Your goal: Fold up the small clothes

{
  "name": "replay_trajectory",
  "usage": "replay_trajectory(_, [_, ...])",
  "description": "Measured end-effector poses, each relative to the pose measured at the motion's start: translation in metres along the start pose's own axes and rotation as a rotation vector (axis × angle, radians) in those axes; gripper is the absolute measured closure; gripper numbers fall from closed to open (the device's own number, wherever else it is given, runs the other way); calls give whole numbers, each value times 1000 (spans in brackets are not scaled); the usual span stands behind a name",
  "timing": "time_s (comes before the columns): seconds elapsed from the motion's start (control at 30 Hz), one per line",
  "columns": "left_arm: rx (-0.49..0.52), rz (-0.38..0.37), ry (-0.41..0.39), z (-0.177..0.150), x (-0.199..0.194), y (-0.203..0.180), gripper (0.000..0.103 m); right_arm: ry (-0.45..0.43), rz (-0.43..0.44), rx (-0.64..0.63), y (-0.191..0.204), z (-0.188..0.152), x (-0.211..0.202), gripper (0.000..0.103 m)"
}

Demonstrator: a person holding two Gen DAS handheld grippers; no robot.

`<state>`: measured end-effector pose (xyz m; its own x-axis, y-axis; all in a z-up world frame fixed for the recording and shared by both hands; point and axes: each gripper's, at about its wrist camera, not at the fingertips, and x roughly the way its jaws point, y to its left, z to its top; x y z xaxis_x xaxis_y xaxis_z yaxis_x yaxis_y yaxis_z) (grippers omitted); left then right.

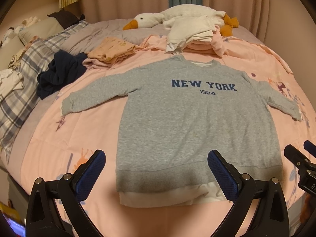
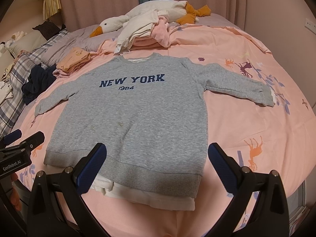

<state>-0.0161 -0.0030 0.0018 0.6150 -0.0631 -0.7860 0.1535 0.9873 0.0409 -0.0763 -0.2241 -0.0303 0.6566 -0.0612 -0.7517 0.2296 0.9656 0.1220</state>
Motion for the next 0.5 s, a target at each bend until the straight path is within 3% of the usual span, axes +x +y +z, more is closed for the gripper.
replay_trajectory(0.5, [5, 6, 7, -3, 9, -5, 1, 5, -3, 11, -3, 0, 3, 0])
